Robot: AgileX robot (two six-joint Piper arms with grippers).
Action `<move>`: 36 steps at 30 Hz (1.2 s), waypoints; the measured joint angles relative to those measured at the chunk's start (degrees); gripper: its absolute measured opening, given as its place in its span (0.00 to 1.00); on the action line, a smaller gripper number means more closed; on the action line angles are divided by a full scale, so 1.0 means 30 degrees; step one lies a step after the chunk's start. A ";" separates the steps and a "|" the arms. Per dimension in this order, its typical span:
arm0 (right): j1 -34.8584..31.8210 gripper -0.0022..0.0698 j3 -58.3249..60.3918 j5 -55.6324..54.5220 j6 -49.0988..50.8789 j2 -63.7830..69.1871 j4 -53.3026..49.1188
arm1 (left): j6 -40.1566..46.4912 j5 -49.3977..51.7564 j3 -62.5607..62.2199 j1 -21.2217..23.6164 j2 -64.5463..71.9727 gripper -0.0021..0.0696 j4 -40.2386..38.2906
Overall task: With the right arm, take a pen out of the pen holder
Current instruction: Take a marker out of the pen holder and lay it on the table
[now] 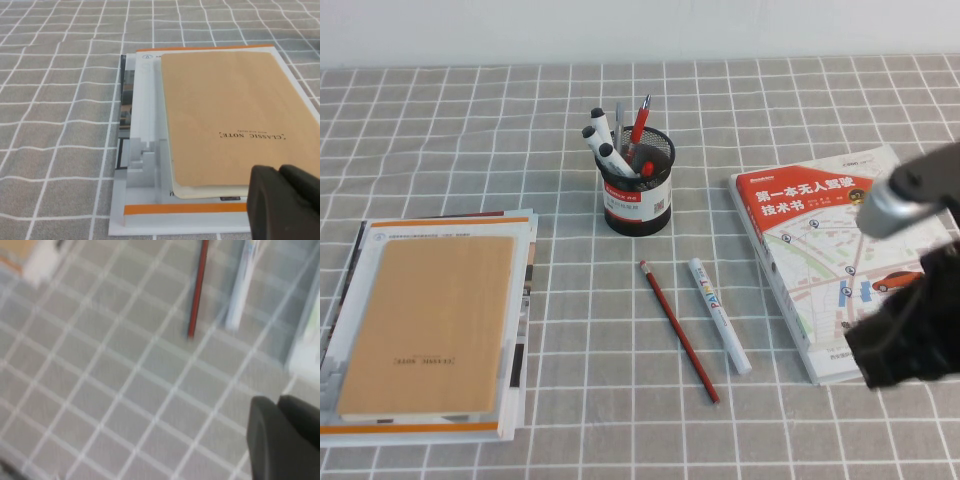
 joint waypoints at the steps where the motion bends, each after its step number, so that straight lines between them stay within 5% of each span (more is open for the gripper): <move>1: 0.0000 0.01 0.0041 0.0405 -0.0034 -0.0098 0.0000 | 0.0000 0.0000 0.0000 0.0000 0.0000 0.02 0.0000; 9: 0.0000 0.01 0.0676 0.0844 -0.0034 -0.0266 -0.0857 | 0.0000 0.0000 0.0000 0.0000 0.0000 0.02 0.0000; 15: -0.0495 0.01 0.3139 -0.3649 -0.0034 -0.0704 -0.1640 | 0.0000 0.0000 0.0000 0.0000 0.0000 0.02 0.0000; 27: -0.8477 0.01 1.3054 -1.4063 -0.0034 -0.8546 -0.1444 | 0.0000 0.0000 0.0000 0.0000 0.0000 0.02 0.0000; 36: -1.1122 0.01 1.8448 -1.5905 -0.0034 -1.6869 -0.1406 | 0.0000 0.0000 0.0000 0.0000 0.0000 0.02 0.0000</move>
